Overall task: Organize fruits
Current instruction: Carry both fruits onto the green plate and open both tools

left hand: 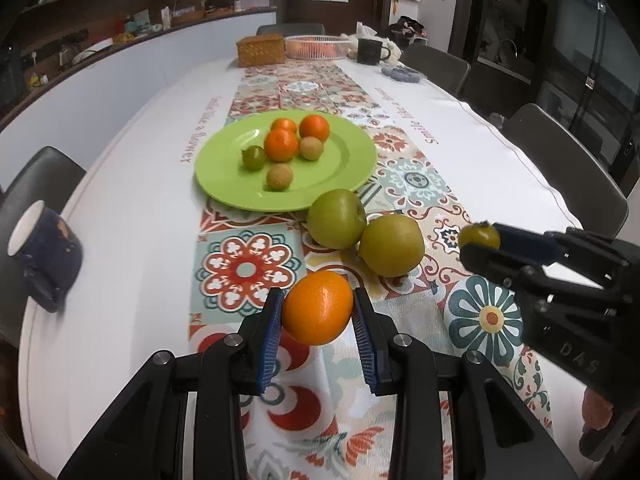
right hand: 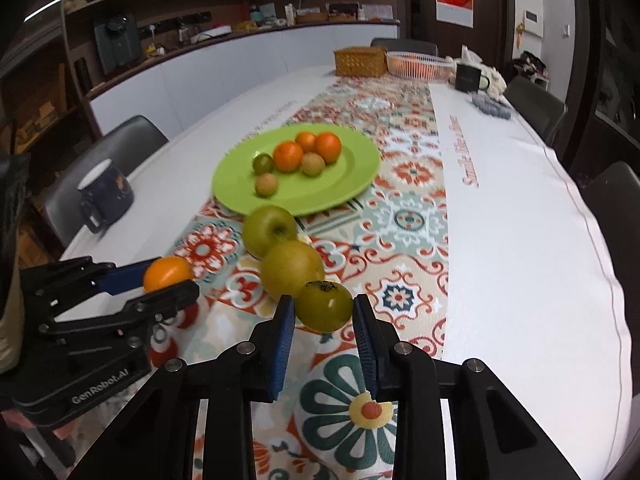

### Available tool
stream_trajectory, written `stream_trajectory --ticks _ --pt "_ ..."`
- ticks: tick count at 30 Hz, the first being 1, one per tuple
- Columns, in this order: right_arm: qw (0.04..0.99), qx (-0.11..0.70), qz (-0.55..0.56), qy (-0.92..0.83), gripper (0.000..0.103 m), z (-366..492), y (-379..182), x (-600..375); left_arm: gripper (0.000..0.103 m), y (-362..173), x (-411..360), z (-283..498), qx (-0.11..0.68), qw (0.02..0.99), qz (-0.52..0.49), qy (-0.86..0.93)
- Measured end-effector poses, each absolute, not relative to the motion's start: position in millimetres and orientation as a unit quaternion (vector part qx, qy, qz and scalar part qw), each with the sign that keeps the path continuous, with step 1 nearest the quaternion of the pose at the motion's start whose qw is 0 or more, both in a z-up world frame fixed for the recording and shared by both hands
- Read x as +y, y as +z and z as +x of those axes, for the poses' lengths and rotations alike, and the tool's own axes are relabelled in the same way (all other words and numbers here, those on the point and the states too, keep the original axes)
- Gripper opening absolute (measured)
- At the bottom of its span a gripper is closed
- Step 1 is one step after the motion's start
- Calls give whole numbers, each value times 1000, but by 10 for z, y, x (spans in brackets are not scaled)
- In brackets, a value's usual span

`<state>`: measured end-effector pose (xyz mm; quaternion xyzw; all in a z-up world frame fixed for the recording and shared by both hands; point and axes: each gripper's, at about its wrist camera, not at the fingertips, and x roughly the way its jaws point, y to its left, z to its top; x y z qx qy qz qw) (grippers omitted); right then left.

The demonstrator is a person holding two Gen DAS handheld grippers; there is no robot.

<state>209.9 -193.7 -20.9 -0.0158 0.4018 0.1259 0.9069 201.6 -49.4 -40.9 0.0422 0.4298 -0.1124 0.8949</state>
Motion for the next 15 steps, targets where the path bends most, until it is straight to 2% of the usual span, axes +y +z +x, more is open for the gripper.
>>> stream_trajectory --ticks 15 --pt "927 346 -21 144 31 2234 308 -1761 34 172 -301 2090 372 922 54 -92"
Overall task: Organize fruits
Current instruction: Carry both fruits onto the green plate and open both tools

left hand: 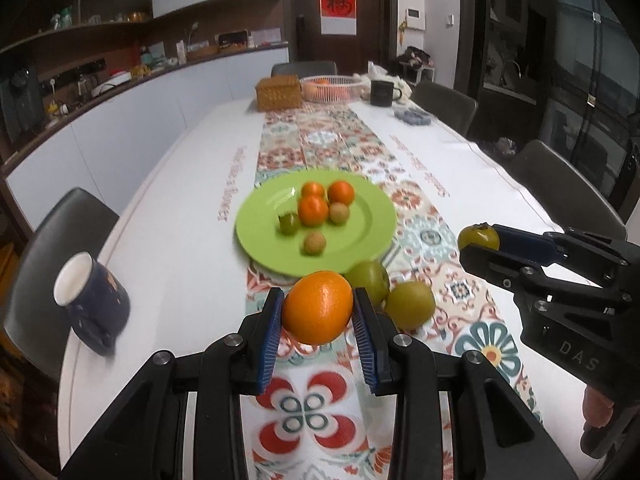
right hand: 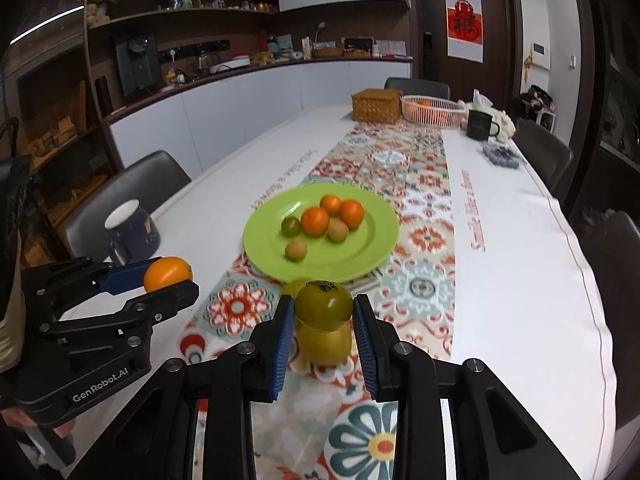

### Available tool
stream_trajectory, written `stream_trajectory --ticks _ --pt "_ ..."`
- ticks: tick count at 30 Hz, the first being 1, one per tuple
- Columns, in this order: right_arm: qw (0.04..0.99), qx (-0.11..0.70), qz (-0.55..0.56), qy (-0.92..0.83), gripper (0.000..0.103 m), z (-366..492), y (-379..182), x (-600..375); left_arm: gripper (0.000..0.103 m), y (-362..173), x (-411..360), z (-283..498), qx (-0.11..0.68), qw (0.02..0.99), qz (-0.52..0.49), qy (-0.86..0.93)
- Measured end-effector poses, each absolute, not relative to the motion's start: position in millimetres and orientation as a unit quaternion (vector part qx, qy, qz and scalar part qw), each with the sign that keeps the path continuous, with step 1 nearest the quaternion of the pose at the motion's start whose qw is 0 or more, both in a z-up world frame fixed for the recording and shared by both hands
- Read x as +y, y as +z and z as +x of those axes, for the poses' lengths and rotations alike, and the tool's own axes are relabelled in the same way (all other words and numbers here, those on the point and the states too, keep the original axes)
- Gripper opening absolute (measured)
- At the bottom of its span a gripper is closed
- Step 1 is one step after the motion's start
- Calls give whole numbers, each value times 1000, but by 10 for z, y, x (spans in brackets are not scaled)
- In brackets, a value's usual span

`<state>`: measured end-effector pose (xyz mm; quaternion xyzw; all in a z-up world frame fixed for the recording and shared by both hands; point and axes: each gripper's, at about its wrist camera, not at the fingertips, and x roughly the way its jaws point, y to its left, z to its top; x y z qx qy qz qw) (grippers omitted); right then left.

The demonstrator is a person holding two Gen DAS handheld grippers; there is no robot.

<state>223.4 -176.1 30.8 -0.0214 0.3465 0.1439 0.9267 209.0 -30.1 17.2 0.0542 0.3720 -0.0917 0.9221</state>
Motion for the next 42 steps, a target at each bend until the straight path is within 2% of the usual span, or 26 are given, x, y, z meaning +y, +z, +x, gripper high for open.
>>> stream_trajectory --ticks 13,26,37,38,39,40,42 --pt "932 330 -40 144 31 2765 512 -1637 34 339 -208 2627 356 929 57 -84" --pt "911 384 -40 146 31 3417 74 -1524 34 -139 -134 3386 405 909 54 -84" --pt "901 409 -30 141 31 3682 -252 -1504 35 -496 -114 3633 450 888 52 -84" --pt "901 410 -31 138 32 3692 -260 -1501 36 -500 -123 3653 451 887 56 -81" --pt "901 411 -31 136 34 3703 -260 -1505 41 -492 -119 3658 451 887 56 -79" --pt "901 412 -28 134 42 3707 -260 -1515 51 -481 -116 3665 451 888 54 -78" --pt "904 407 -21 131 47 3674 -231 -1554 57 -417 -97 3626 442 892 46 -78"
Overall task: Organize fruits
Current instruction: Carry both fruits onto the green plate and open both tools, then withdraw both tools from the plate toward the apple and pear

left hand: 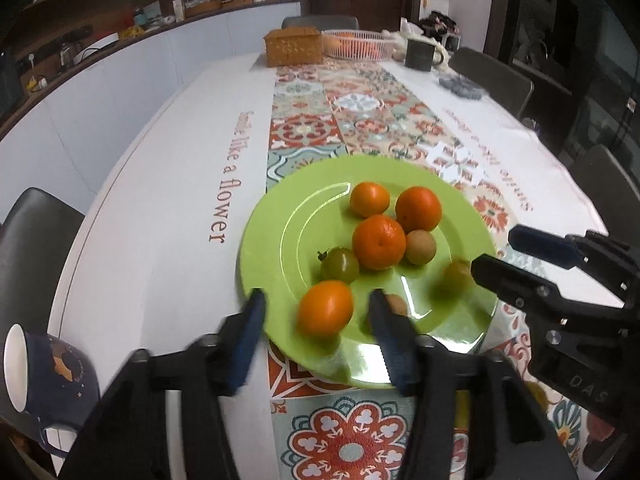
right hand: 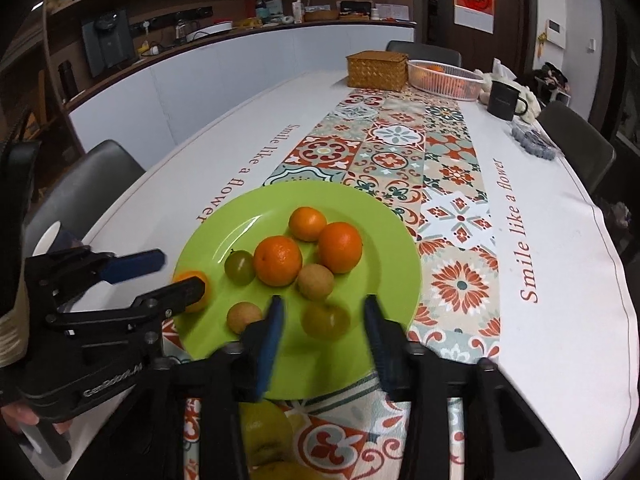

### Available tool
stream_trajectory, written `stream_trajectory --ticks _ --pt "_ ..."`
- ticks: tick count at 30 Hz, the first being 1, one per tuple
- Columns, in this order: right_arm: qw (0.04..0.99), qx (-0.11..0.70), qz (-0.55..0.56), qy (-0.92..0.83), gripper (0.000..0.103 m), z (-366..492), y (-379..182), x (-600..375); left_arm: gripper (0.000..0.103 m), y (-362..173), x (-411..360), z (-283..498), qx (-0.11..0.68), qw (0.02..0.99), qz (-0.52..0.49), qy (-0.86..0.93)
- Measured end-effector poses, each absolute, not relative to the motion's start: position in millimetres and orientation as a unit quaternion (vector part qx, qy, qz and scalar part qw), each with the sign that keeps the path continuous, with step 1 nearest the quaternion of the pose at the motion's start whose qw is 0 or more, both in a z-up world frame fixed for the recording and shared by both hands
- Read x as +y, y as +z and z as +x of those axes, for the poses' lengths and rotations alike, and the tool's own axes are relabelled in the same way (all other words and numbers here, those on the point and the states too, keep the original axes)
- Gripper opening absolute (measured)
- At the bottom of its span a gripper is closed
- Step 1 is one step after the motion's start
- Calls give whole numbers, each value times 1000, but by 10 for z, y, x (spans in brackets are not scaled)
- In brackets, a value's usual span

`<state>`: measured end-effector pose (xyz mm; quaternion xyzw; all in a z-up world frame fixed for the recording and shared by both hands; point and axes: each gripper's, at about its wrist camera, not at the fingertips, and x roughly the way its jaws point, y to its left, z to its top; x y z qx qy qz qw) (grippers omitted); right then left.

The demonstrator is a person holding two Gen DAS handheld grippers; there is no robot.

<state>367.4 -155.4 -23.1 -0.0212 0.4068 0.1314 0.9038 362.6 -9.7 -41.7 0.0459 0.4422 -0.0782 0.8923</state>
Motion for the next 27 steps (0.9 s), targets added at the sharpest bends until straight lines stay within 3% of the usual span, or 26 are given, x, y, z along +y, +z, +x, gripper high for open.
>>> stream_trajectory --ticks 4,7,17,27 --pt "907 400 -26 125 47 3551 -173 -1617 62 -306 -102 3510 429 899 58 -64" --pt "913 390 -35 117 53 3410 -109 -1663 70 -213 -143 3328 411 907 80 -50" --pt "926 355 -42 122 62 2829 160 -1761 77 111 -227 2758 361 927 93 -39" --pt "923 358 -36 135 65 2401 194 -1818 82 212 -270 2263 349 933 82 -34"
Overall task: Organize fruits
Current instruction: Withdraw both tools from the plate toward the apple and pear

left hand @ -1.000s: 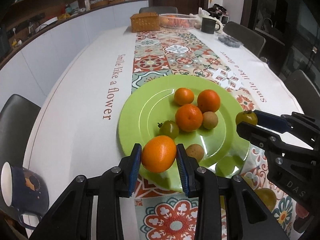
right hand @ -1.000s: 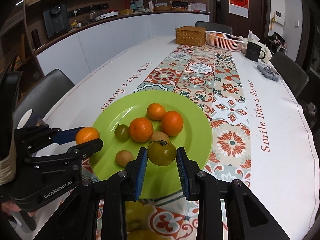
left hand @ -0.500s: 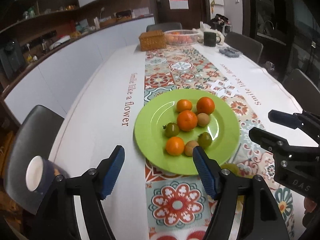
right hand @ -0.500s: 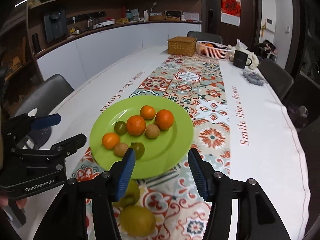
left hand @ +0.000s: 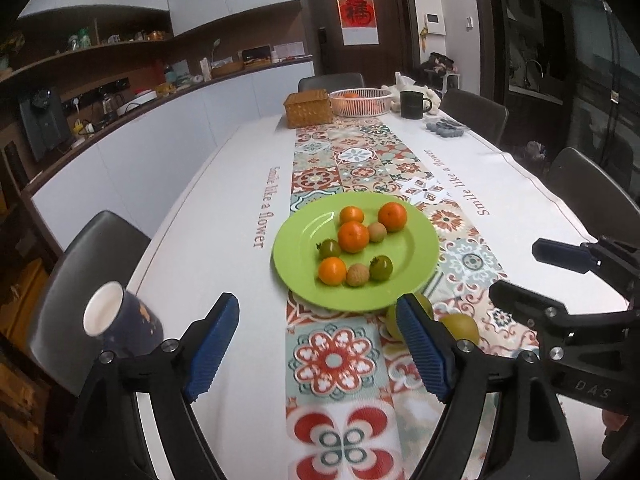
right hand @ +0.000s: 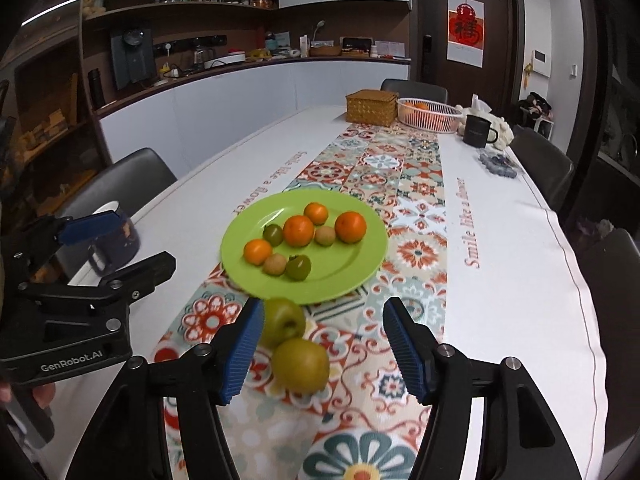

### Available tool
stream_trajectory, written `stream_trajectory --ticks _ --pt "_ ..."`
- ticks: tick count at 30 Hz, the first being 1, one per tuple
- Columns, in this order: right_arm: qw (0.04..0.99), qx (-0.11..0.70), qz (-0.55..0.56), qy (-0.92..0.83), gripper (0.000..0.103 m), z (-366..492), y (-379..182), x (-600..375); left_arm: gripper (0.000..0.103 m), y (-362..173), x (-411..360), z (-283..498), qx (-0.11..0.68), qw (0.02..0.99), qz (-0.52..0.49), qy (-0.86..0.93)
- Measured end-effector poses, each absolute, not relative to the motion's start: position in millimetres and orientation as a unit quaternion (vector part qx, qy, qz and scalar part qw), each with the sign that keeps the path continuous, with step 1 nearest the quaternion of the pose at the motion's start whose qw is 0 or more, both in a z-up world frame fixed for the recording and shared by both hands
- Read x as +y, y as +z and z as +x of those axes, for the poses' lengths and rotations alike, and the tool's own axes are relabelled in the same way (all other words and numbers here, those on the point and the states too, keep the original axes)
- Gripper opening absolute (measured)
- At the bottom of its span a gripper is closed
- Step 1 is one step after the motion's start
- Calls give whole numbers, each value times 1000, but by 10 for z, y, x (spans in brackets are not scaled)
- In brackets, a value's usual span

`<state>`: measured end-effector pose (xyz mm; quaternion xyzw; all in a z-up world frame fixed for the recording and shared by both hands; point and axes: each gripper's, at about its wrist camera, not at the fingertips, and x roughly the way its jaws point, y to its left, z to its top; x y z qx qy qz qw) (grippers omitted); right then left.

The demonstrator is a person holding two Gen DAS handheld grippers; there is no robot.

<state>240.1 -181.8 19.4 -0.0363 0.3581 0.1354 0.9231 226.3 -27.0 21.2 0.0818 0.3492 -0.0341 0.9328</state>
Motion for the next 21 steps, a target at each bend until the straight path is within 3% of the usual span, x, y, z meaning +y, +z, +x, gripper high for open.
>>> stream_trajectory --ticks 21 --pt "891 428 -43 144 66 2284 -342 -1688 86 -293 -118 1957 408 911 58 -12"
